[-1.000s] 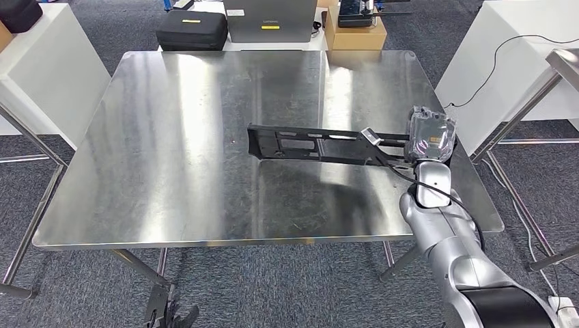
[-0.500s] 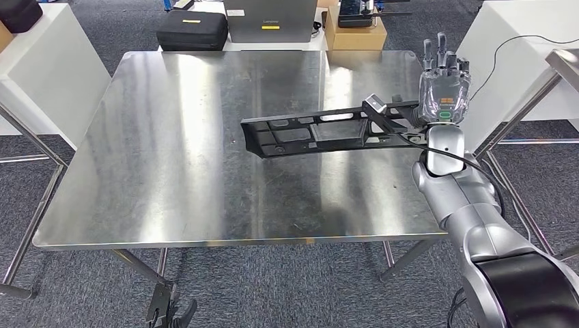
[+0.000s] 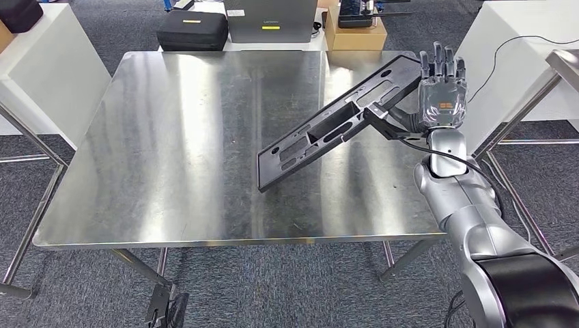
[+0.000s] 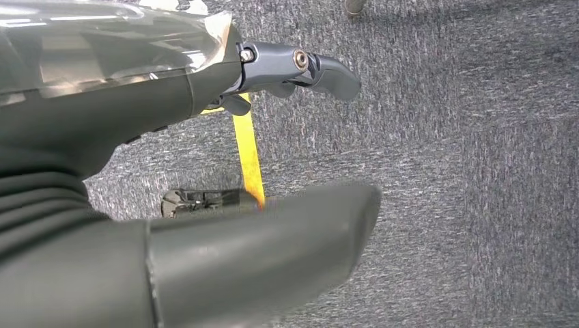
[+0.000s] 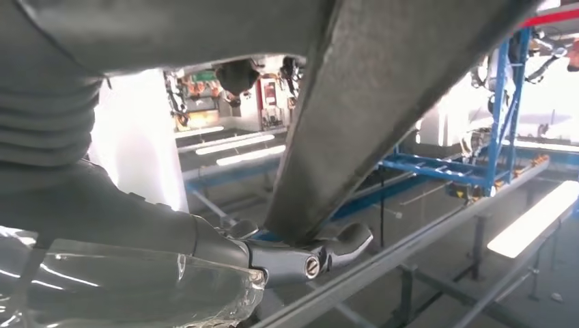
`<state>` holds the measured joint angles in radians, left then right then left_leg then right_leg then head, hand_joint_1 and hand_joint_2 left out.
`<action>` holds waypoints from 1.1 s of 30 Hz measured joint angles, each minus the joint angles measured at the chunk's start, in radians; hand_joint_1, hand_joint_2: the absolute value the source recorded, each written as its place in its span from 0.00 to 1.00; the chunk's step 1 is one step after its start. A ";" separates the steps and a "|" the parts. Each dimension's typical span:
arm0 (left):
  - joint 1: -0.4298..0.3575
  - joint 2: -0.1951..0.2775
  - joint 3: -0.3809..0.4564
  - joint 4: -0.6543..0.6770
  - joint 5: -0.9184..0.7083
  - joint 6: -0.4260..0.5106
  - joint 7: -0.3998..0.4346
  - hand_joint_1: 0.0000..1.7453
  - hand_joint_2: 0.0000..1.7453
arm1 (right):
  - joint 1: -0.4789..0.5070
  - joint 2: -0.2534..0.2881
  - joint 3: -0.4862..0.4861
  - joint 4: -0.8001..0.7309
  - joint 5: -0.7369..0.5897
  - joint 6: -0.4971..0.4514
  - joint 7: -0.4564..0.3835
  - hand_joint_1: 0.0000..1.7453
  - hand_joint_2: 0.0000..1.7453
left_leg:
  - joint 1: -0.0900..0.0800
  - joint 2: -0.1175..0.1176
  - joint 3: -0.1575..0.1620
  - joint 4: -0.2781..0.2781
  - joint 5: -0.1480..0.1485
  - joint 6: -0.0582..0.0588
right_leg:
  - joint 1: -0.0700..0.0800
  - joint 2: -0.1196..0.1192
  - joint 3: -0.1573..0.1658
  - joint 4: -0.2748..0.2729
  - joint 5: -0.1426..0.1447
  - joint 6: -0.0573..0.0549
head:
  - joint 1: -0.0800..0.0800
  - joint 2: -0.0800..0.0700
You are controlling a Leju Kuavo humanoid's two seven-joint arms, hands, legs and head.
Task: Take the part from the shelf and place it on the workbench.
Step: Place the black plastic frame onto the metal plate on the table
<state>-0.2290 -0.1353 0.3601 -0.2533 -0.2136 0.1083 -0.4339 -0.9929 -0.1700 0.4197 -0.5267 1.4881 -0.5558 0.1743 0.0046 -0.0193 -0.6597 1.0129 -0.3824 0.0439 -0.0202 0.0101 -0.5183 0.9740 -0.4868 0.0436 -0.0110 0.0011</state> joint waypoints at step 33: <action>0.000 0.017 0.001 0.000 0.020 0.021 0.030 0.00 0.00 | -0.144 -0.014 -0.148 0.184 -0.276 0.916 -0.230 0.00 0.00 | 0.000 0.001 0.001 0.000 0.000 0.000 | 0.000 0.000 0.000 0.000 0.000 0.000 | 0.000 0.000</action>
<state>-0.2289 -0.1185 0.3607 -0.2533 -0.1936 0.1297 -0.4043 -1.1373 -0.1844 0.2714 -0.3426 1.2117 0.3602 -0.0554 0.0045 -0.0186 -0.6589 1.0130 -0.3819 0.0436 -0.0204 0.0104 -0.5180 0.9740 -0.4865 0.0438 -0.0111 0.0011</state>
